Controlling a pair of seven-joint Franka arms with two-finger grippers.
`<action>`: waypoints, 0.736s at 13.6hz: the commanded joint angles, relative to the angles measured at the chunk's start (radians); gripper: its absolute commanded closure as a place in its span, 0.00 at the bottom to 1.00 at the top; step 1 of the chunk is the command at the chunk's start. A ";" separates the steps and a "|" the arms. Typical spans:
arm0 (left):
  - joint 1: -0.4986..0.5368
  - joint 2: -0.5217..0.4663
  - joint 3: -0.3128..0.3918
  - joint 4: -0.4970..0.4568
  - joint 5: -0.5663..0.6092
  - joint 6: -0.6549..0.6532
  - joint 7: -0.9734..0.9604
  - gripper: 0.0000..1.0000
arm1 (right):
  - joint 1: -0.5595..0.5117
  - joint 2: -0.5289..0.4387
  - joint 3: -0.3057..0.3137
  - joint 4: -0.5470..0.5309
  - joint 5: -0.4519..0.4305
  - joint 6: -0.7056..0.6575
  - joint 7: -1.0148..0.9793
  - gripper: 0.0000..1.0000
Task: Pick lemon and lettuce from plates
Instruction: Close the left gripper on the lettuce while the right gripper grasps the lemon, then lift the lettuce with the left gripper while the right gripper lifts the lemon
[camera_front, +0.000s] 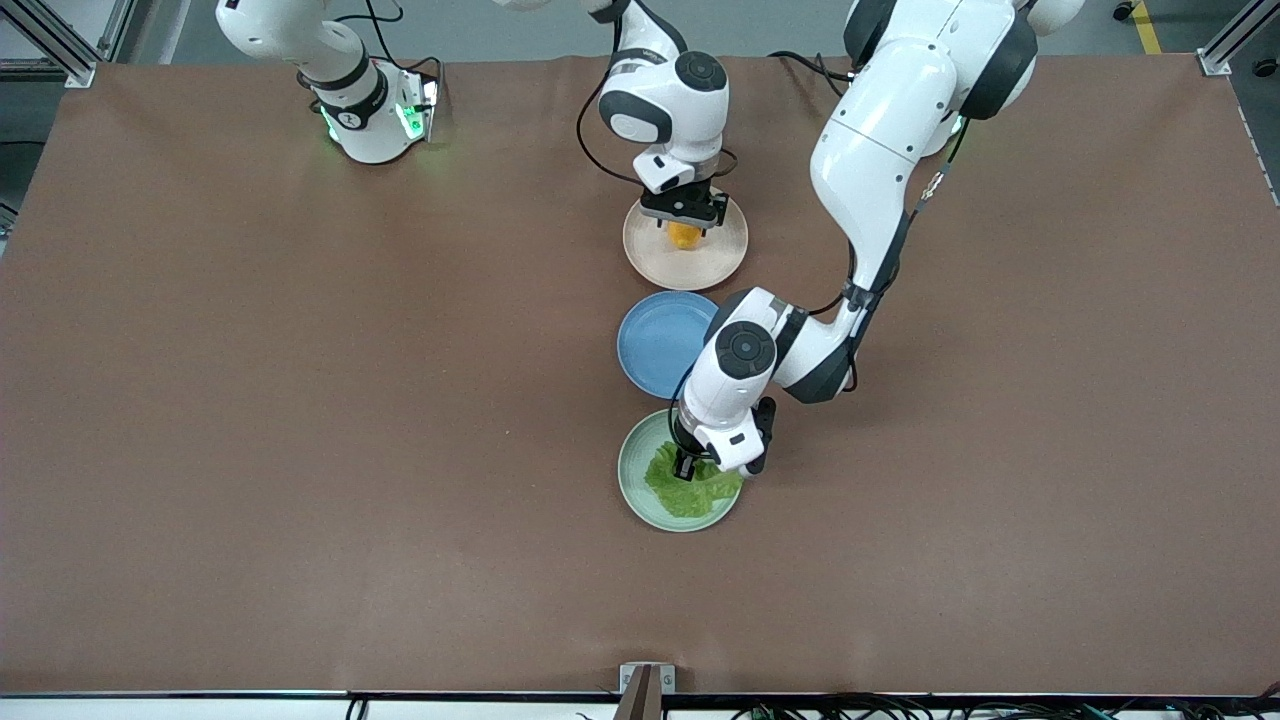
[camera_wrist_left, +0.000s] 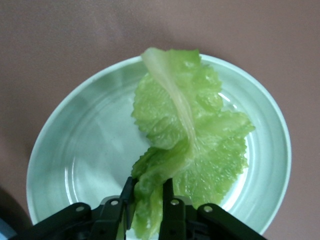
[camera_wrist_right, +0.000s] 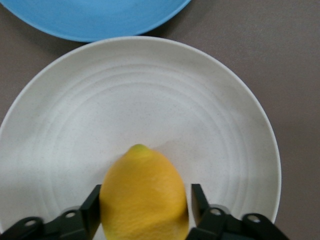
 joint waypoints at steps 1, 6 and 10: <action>-0.006 -0.008 0.006 0.003 -0.012 0.004 0.014 0.83 | -0.003 -0.006 -0.010 0.016 -0.031 -0.014 0.021 0.85; 0.002 -0.062 0.006 0.003 -0.020 -0.007 0.011 0.84 | -0.124 -0.205 -0.007 0.024 -0.017 -0.257 -0.173 0.97; 0.029 -0.150 0.009 -0.015 -0.018 -0.073 0.013 0.87 | -0.337 -0.366 -0.007 0.012 0.061 -0.392 -0.518 0.98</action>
